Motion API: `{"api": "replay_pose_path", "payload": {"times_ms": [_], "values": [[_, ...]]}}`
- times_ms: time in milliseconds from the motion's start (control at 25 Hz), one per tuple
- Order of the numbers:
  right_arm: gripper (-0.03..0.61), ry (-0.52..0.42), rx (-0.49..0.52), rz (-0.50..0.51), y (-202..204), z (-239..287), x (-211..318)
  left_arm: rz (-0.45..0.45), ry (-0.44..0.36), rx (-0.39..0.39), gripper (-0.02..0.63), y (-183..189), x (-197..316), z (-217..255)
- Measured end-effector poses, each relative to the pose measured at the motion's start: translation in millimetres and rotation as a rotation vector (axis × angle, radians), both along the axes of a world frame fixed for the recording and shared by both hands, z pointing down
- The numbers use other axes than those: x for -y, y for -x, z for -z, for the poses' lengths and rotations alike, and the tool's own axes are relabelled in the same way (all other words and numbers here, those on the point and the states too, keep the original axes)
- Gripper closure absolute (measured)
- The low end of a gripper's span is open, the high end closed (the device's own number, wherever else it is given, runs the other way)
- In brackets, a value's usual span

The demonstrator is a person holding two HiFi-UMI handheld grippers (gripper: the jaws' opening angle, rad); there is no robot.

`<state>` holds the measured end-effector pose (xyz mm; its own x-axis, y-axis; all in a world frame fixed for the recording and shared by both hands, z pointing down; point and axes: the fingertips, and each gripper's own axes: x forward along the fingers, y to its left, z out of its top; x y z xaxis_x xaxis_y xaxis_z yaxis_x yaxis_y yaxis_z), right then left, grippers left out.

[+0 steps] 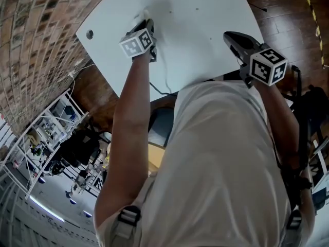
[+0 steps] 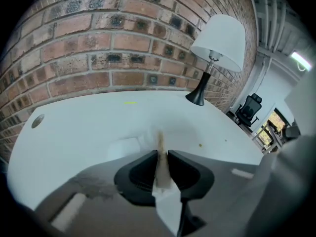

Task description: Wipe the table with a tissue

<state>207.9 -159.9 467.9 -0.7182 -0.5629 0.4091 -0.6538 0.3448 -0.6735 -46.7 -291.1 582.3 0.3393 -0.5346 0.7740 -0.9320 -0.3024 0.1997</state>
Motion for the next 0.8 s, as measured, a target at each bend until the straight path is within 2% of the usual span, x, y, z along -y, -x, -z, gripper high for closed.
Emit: {"api": "replay_pose_path", "payload": {"times_ms": [160, 320, 520, 760, 800], "values": [[0.572, -0.002, -0.001, -0.014, -6.3, -0.3, 0.9, -0.048, 0.008, 0.000, 0.541, -18.6, -0.6, -1.4], [0.572, 0.001, 0.001, -0.025, -22.5, -1.1, -3.7, -0.047, 0.013, 0.014, 0.541, -30.0, -1.1, -0.5], [0.572, 0.009, -0.004, -0.042, -38.4, -3.0, -4.9, -0.096, 0.006, -0.012, 0.541, -55.9, 3.9, -6.7], [0.572, 0.010, -0.003, -0.056, -62.9, -2.2, -3.5, -0.214, 0.014, 0.015, 0.541, -116.1, 5.3, -3.1], [0.572, 0.009, -0.004, -0.058, -67.8, -1.7, -2.5, -0.235, 0.015, -0.001, 0.541, -127.8, 5.0, -6.2]]}}
